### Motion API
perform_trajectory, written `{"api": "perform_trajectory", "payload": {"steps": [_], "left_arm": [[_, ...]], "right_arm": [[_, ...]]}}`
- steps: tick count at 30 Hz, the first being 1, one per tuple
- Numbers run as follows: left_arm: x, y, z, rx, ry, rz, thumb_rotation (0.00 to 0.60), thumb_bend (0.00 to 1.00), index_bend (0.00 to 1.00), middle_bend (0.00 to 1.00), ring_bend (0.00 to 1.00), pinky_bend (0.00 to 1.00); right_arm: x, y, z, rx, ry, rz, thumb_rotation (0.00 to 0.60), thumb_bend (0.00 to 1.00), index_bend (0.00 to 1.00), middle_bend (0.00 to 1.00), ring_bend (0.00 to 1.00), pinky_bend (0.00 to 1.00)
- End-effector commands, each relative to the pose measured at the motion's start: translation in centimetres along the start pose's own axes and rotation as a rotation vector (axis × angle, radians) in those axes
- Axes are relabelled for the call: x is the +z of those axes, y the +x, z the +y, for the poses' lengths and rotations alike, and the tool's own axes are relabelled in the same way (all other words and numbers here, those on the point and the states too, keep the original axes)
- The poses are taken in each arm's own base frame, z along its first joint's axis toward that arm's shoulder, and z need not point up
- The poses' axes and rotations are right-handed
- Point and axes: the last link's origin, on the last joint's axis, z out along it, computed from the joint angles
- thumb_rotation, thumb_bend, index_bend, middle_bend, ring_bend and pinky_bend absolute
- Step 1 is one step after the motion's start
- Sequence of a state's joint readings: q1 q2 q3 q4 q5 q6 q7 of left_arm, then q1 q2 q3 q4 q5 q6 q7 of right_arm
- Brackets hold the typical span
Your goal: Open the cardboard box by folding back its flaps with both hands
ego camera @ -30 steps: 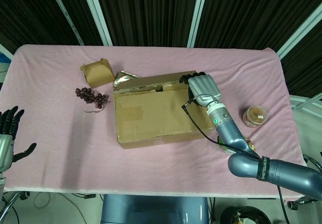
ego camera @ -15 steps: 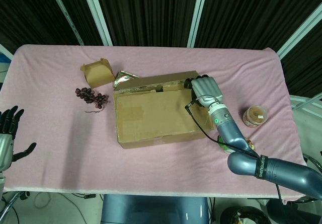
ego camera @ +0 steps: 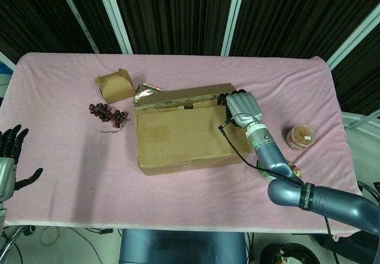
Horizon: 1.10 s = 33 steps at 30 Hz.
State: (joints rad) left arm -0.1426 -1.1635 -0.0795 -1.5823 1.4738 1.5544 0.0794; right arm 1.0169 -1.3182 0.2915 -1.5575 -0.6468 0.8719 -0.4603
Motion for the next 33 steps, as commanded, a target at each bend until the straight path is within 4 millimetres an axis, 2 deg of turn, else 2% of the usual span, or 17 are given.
{"api": "perform_trajectory", "payload": {"steps": [1,14,22,33], "left_arm": [[0.0,0.0,0.0,0.000,0.001,0.000,0.600,0.16,0.00,0.00,0.00,0.00],[0.1,0.0,0.0,-0.004,0.001,-0.004,0.600,0.16,0.00,0.00,0.00,0.00],[0.1,0.0,0.0,-0.008,0.003,-0.009,0.600,0.16,0.00,0.00,0.00,0.00],[0.1,-0.1,0.1,-0.010,0.002,-0.015,0.600,0.16,0.00,0.00,0.00,0.00]], "right_arm": [[0.2,-0.1,0.0,-0.010,0.001,-0.007,0.600,1.00,0.39,0.43,0.34,0.28],[0.6,0.3,-0.6,-0.021,0.014,0.020,0.600,1.00,0.39,0.43,0.34,0.28],[0.4,0.4,-0.1,-0.047,-0.003,0.023,0.600,1.00,0.54,0.62,0.44,0.28],[-0.7,2.2,-1.3,-0.057,0.021,0.054,0.600,1.00,0.55,0.65,0.45,0.28]]}}
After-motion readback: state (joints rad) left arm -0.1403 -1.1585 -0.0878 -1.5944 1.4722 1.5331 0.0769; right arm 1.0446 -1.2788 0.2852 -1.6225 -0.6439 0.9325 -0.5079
